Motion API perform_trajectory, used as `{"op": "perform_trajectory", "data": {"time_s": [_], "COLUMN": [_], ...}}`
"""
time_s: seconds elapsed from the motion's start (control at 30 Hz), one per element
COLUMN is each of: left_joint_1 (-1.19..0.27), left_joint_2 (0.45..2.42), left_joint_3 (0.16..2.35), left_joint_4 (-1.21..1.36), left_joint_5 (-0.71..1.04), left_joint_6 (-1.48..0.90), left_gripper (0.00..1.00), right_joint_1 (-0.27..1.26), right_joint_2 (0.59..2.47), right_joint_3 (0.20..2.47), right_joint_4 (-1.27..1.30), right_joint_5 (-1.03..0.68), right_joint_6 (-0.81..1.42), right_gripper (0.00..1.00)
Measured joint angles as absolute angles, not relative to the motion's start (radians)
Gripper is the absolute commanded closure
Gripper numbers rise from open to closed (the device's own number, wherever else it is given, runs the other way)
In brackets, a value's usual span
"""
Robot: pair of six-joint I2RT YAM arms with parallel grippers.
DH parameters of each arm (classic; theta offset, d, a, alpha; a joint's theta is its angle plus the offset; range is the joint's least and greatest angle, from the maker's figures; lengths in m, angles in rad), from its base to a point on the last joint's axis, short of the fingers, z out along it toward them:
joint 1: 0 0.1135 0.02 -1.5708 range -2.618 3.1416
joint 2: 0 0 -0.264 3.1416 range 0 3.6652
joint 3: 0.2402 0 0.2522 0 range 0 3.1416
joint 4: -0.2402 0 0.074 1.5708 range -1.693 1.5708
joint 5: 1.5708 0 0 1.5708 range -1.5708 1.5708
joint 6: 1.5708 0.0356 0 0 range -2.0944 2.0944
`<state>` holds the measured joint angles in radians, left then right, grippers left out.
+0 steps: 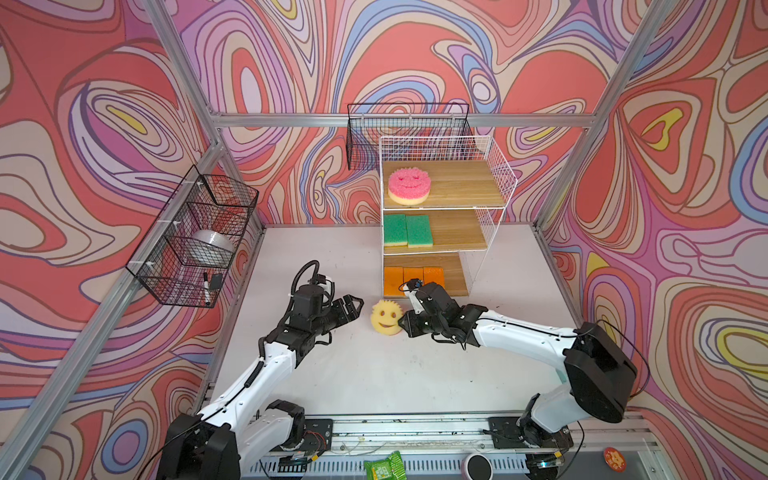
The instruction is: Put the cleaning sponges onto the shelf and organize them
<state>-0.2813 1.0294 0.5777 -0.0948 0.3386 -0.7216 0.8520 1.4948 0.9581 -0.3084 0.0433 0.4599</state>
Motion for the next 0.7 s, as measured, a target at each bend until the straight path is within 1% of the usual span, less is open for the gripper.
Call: {"op": "perform_trajectory", "data": {"time_s": [0.17,0.3,0.4,0.5,0.67,0.7], "left_joint_1": [-0.281,-0.281,-0.281,-0.280,-0.279,-0.279], "left_joint_2": [1.019,1.013,1.005,0.991,0.987,0.986], "left_joint_3": [0.578,0.578,0.578,0.578,0.578,0.578], "left_joint_4": [-0.132,-0.157,-0.180,-0.192,-0.195,-0.195], "left_joint_5": [0.336,0.328,0.319,0.313,0.306,0.305], "left_joint_6": [-0.707,-0.702,-0.699,-0.695,-0.688,-0.688], "left_gripper": [0.19,0.19,0.19,0.19,0.19,0.19], "right_joint_1": [0.923,0.979,1.016,1.052,1.151,1.171], "right_joint_2": [1.476,1.509,1.579,1.657,1.824,1.858], "right_joint_3": [1.016,1.072,1.121,1.163,1.279,1.302], "right_joint_4": [-0.458,-0.558,-0.637,-0.721,-0.902,-0.937], "right_joint_5": [0.331,0.542,0.690,0.816,1.015,1.045], "right_joint_6": [0.375,0.336,0.332,0.341,0.415,0.435], "right_gripper": [0.81,0.86,0.87,0.83,0.84,0.81]}}
